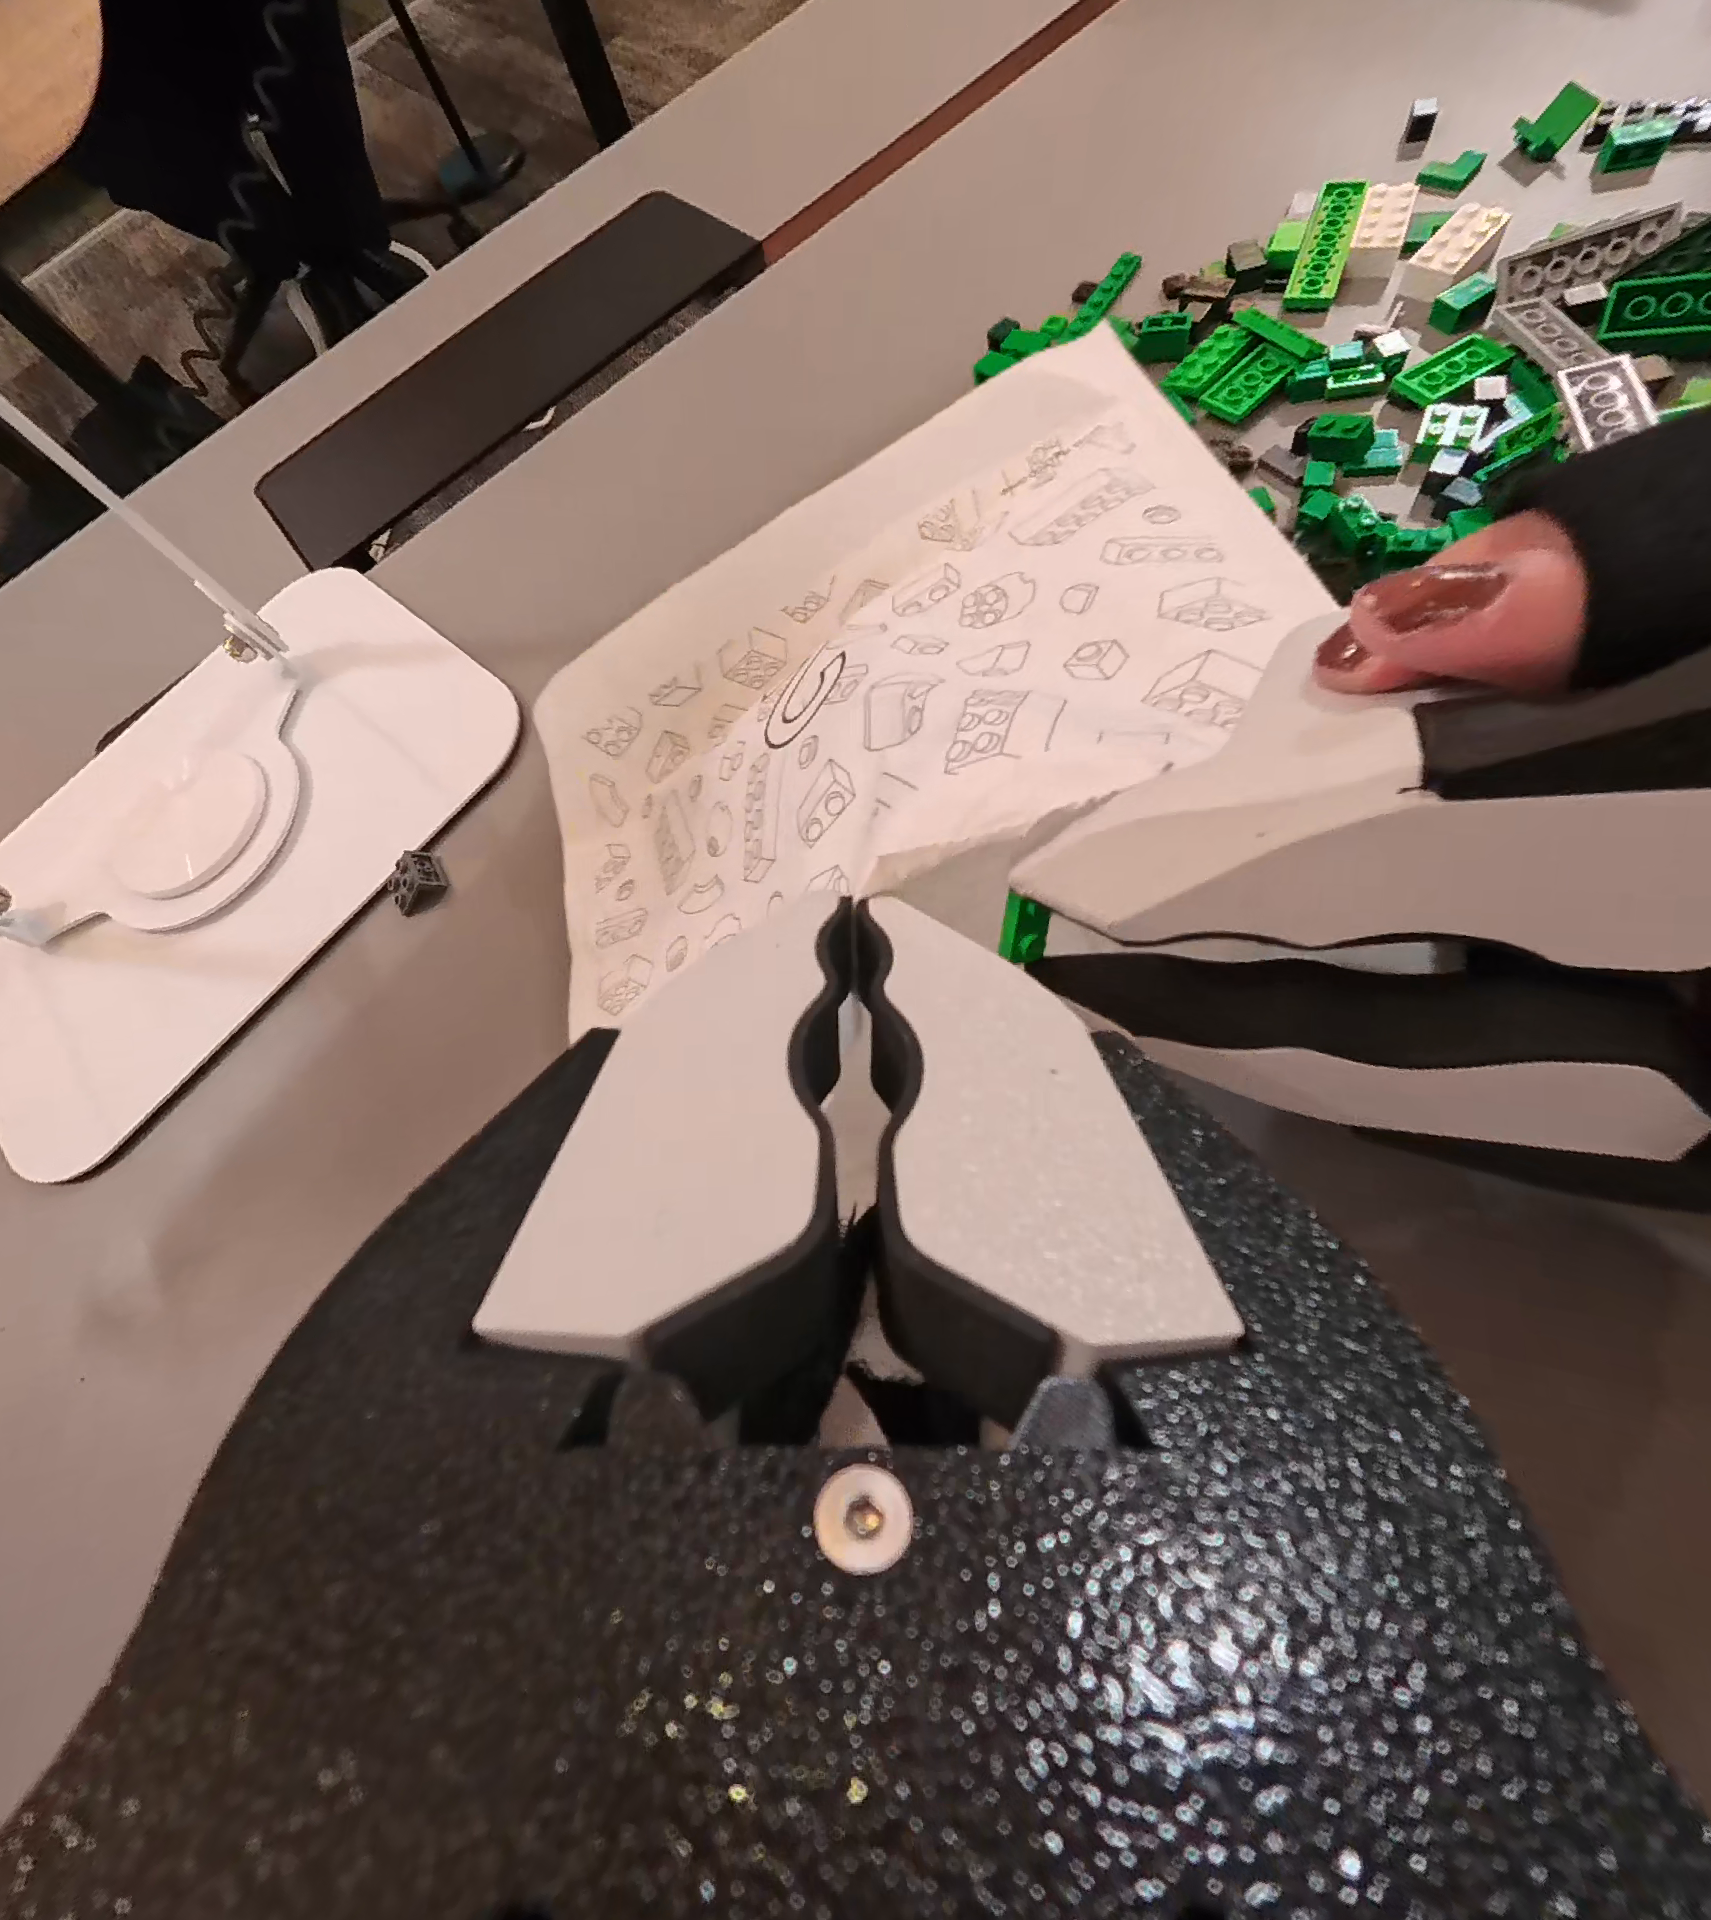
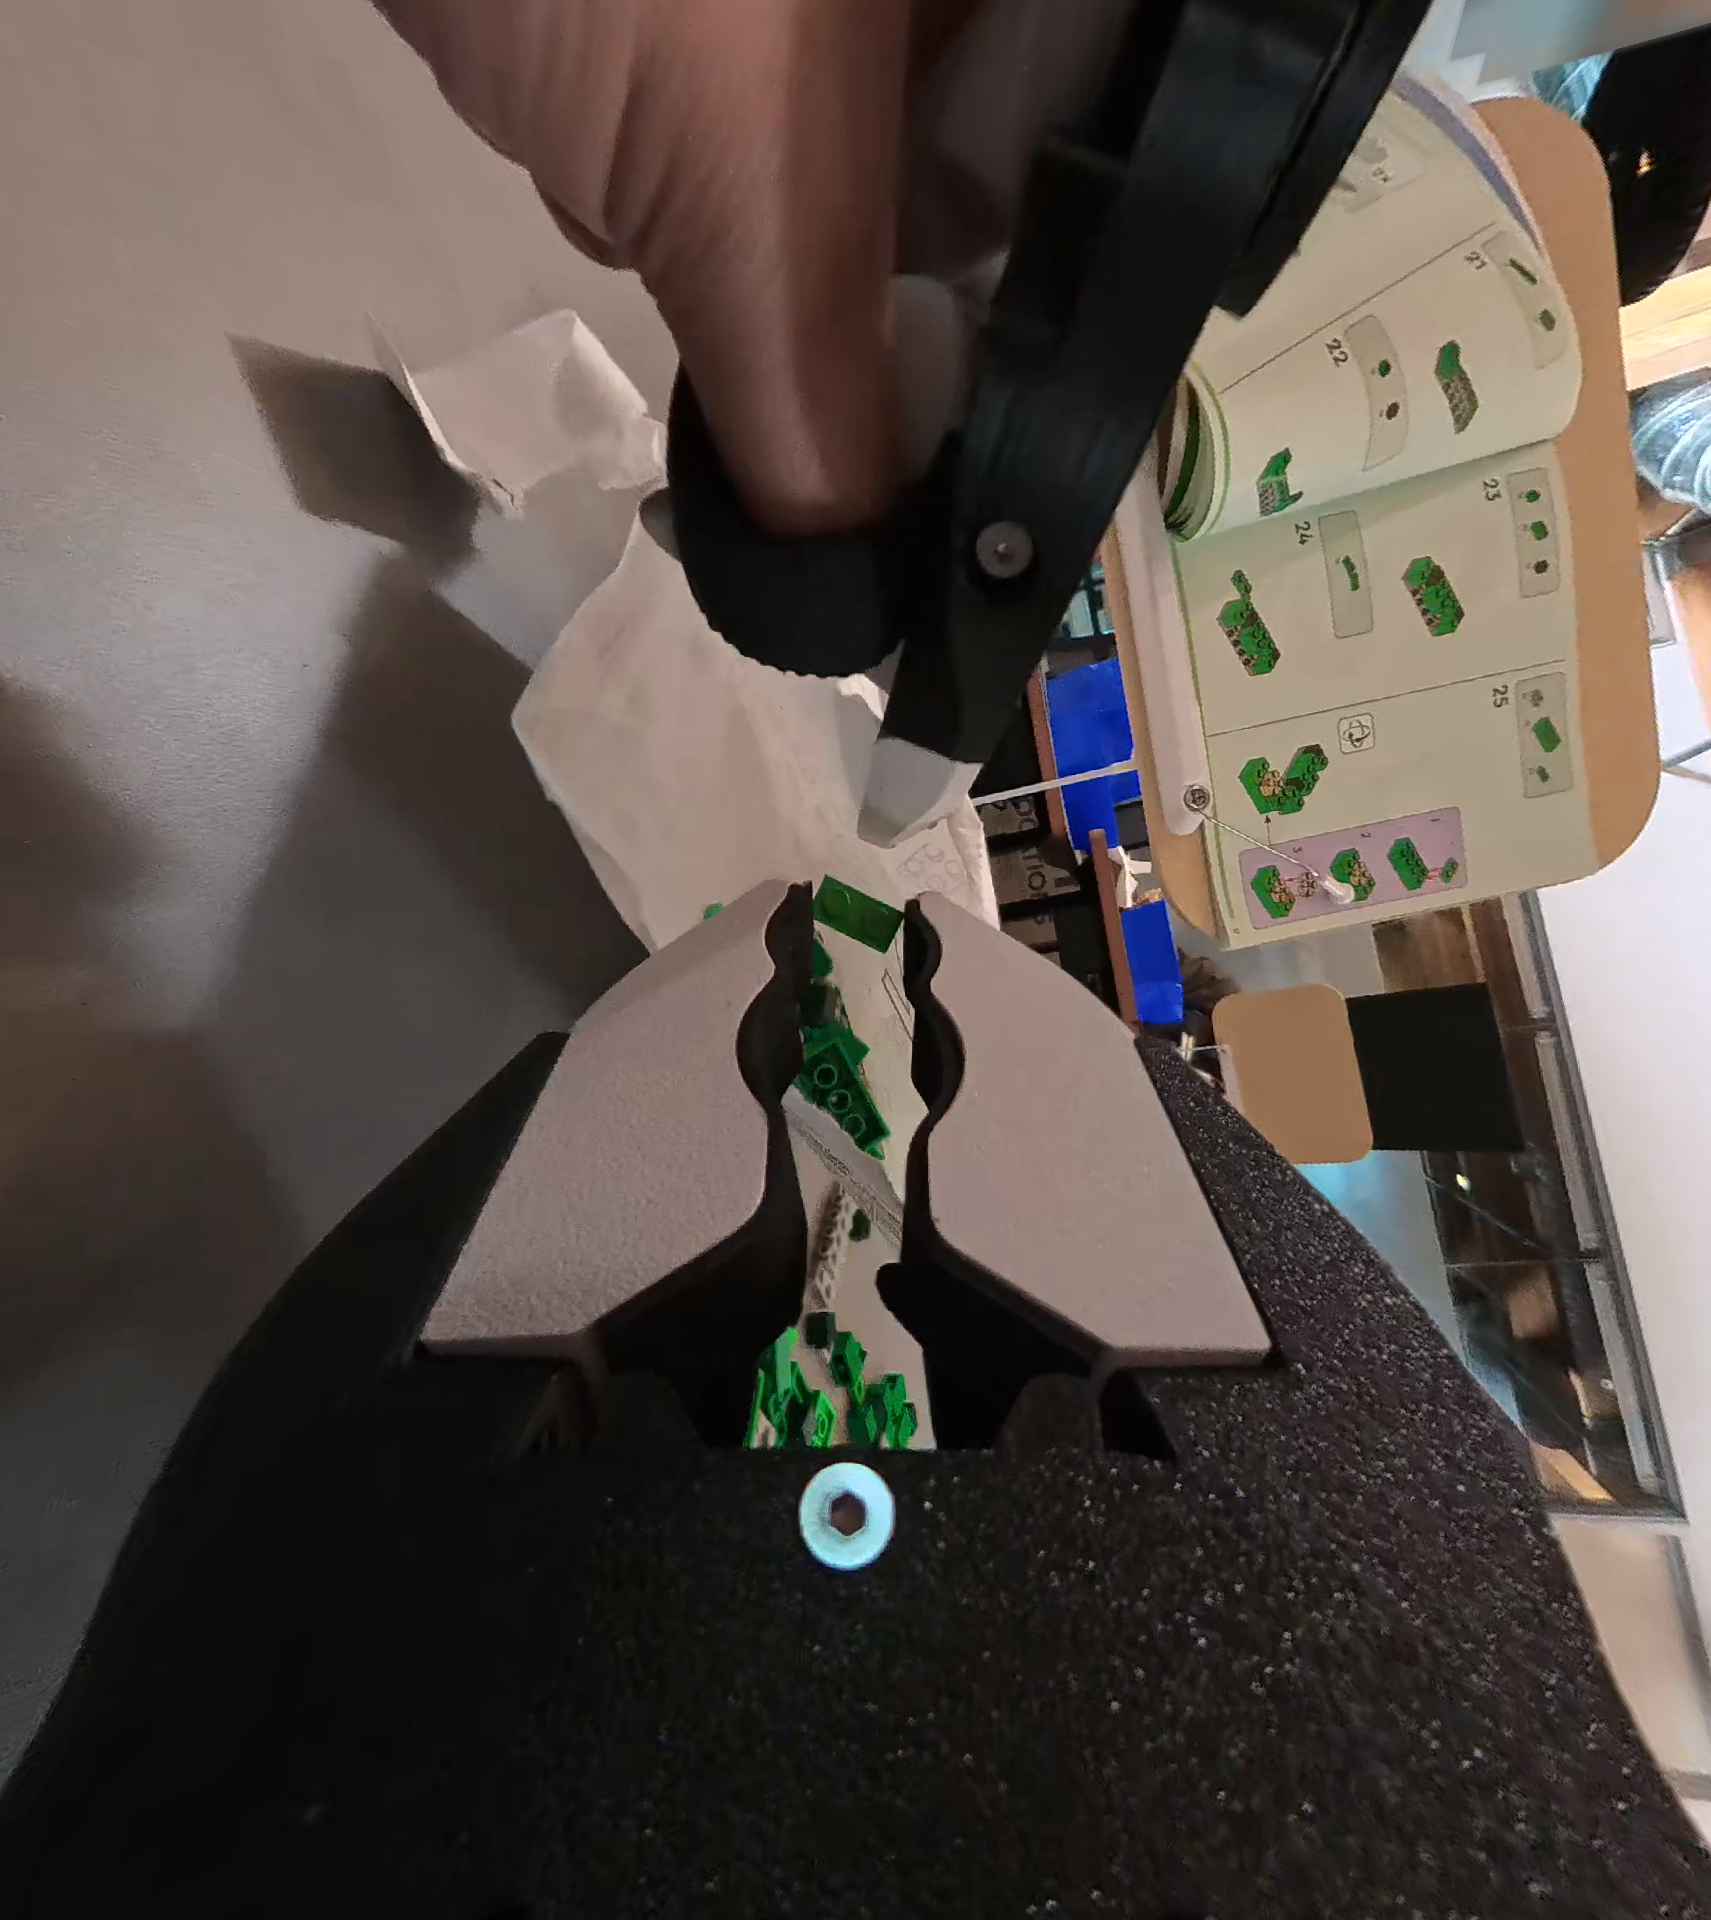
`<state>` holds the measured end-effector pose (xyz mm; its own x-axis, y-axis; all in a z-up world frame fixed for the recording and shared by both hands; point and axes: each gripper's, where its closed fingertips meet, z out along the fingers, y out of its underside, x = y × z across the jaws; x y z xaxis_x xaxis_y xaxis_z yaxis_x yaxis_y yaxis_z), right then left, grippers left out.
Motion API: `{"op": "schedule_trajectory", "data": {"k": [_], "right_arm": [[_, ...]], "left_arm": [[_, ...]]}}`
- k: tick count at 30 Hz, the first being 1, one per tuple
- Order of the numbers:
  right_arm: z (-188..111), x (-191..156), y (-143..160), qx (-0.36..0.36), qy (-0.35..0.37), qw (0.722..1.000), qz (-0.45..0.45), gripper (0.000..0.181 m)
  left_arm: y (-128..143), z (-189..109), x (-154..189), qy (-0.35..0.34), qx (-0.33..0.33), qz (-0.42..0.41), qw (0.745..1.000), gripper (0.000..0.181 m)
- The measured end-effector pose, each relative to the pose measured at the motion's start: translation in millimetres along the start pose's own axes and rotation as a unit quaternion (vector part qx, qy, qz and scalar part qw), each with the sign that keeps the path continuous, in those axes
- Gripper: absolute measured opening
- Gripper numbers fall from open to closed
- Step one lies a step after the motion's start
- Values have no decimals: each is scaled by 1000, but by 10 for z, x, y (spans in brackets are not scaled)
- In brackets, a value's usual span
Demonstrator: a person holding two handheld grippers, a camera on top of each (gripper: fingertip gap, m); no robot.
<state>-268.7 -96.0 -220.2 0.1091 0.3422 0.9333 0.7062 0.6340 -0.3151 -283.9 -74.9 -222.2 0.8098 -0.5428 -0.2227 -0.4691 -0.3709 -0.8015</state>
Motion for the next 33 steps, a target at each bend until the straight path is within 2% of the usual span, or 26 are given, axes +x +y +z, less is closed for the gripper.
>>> {"op": "schedule_trajectory", "data": {"k": [13,18,21,25,29,33], "right_arm": [[-39,37,-21,13,10,1000,11,22],[-230,222,-39,49,26,995,81,21],[-386,410,112,60,48,989,128,21],[-552,584,476,56,75,976,195,19],[-592,617,785,59,73,950,299,20],[-570,618,841,82,55,919,381,20]], "left_arm": [[41,30,2,-1,-14,1,1000,0],[100,23,-87,-25,-30,8,999,0],[139,-62,-221,-54,-42,12,998,0],[203,-285,-501,-124,-66,30,990,0],[440,-478,-719,-172,-124,35,977,0],[742,-581,-729,-167,-184,27,968,0]]}}
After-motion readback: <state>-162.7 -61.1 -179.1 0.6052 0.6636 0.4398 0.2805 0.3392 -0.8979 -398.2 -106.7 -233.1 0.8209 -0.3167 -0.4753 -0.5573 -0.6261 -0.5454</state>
